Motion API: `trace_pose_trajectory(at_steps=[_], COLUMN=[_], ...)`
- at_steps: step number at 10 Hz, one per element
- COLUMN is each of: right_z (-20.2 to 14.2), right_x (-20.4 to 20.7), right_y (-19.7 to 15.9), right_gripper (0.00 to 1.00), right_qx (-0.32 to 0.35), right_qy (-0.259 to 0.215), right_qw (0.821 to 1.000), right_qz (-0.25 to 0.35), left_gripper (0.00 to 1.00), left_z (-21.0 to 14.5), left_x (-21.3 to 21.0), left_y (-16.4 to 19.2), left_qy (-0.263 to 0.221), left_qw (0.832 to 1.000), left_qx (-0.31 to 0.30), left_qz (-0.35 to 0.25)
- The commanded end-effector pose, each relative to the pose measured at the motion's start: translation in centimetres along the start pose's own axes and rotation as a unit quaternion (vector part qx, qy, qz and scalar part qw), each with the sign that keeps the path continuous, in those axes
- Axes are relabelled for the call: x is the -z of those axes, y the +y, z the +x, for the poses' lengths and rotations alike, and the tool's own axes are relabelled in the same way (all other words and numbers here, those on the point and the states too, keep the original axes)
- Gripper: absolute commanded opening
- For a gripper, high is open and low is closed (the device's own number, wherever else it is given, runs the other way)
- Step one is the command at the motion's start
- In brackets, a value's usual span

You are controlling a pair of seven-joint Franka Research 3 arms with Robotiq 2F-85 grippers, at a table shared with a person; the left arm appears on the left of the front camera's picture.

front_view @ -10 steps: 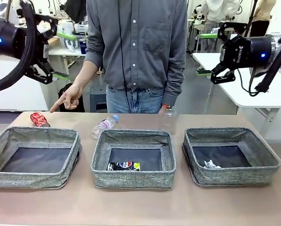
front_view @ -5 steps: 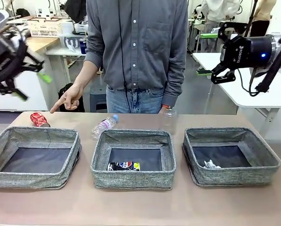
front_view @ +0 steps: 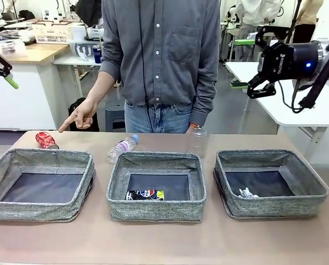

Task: Sort the waste into the appropriate baskets.
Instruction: Pick up the waste item pointed out by the person.

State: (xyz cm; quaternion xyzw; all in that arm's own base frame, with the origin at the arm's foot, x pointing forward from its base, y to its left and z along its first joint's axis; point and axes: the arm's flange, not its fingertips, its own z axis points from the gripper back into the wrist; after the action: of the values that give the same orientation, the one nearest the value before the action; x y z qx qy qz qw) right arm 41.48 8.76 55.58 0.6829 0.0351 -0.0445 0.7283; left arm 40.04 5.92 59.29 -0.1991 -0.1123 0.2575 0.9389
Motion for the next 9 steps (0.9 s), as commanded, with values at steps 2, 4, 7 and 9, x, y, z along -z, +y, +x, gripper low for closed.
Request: trace_pose_trajectory(at_steps=[2,4,7,9], right_z=[0.0,0.0,0.0,0.0], right_x=[0.0,0.0,0.0,0.0], right_y=[0.2,0.2,0.2,0.2], right_gripper=[1.0,1.0,1.0,1.0], right_qx=[-0.002,-0.002,-0.002,-0.002], right_qy=[0.0,0.0,0.0,0.0], right_qw=[1.0,1.0,1.0,1.0], right_qz=[0.005,0.005,0.005,0.005], left_gripper=[1.0,1.0,1.0,1.0], left_z=[-1.1,3.3,8.5,9.9], left_x=[1.0,3.3,12.8,16.3], left_y=[-0.7,-0.9,-1.2,-0.7], left_qy=[0.044,0.037,0.056,0.044], left_qw=[0.998,0.998,0.99,0.986], left_qx=[0.043,0.017,0.067,0.076], left_qz=[0.004,0.055,0.11,0.144])
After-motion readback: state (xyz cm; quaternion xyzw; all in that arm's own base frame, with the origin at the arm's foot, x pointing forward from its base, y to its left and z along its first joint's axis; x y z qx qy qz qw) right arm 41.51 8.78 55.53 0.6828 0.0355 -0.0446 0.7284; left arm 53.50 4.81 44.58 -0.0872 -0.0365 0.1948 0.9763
